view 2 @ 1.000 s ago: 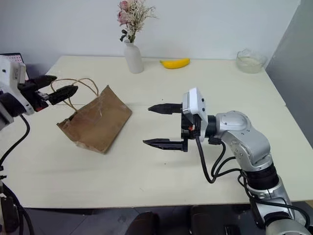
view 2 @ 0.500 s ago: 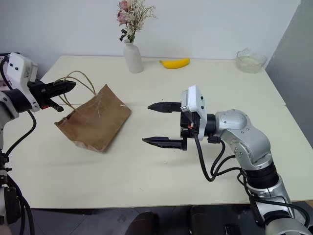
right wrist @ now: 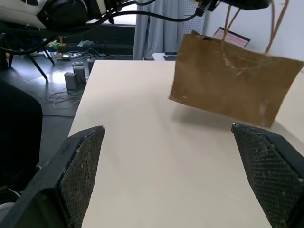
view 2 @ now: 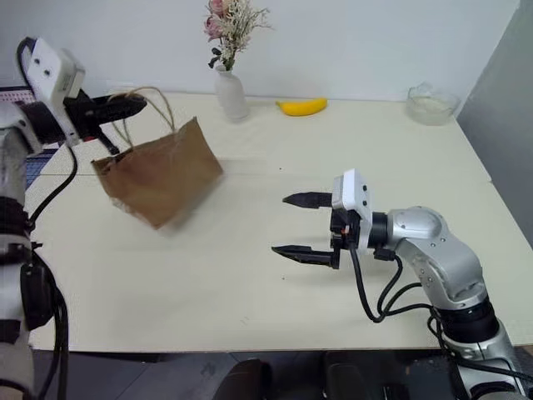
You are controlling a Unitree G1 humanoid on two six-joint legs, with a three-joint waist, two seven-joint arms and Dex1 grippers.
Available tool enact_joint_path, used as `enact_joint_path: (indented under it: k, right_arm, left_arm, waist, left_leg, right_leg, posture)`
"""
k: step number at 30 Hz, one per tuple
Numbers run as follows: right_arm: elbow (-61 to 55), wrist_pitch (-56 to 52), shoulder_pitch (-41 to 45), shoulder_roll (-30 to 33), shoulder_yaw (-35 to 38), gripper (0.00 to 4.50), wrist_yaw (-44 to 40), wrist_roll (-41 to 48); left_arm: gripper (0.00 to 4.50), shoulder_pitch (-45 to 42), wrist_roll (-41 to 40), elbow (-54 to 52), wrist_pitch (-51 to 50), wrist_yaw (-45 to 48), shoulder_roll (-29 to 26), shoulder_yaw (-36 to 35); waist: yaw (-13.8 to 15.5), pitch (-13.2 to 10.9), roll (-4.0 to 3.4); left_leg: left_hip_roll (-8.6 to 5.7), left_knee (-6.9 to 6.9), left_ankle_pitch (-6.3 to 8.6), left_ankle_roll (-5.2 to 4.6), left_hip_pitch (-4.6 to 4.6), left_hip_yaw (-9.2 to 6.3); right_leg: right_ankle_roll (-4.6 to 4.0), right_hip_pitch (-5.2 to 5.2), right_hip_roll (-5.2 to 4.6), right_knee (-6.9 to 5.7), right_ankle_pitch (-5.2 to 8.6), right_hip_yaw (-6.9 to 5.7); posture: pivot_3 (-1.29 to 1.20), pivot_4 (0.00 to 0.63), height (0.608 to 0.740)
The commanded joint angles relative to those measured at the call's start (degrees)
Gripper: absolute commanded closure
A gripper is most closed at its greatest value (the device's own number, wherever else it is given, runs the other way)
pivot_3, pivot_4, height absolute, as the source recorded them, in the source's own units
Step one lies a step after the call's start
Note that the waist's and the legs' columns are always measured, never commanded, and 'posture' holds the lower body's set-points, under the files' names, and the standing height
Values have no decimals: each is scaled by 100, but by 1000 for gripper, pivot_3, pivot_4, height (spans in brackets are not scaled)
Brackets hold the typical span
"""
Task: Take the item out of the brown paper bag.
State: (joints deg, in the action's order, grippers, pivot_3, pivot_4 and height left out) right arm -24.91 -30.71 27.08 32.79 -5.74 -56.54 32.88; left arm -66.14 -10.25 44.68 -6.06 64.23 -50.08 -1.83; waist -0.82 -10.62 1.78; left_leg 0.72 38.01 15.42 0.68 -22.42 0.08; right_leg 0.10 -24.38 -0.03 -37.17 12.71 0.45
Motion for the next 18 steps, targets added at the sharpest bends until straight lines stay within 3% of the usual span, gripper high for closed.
enact_joint_path:
  k: [1, 11, 18]
  right_arm:
    - [-403, -48, -183, 106, 269, 0, 173, 164]
    - [-970, -325, -855, 117, 523, 0, 921, 228]
    - [-1356, -522, -1180, 146, 633, 0, 1328, 346]
  left_arm:
    - [4477, -630, 183, 454, 456, 179, 144, 69]
    - [4477, -1736, 664, 1955, 1353, 282, 1373, 293]
    - [4477, -1995, 845, 2477, 1667, 322, 2134, 336]
  waist:
    - [-1, 0, 1]
    - [0, -2, 4]
    - [-19, -3, 7]
  left_leg:
    - [0, 1, 0, 0, -3, -2]
    - [-3, 4, 0, 0, -11, -2]
    - [-3, 4, 0, 0, -14, -3]
  right_leg:
    - [0, 0, 4, 1, 0, -3]
    - [3, -4, 11, 3, -1, -2]
    - [5, -5, 14, 2, -1, -2]
  posture:
    - [0, 150, 740]
    - [0, 150, 740]
    - [0, 150, 740]
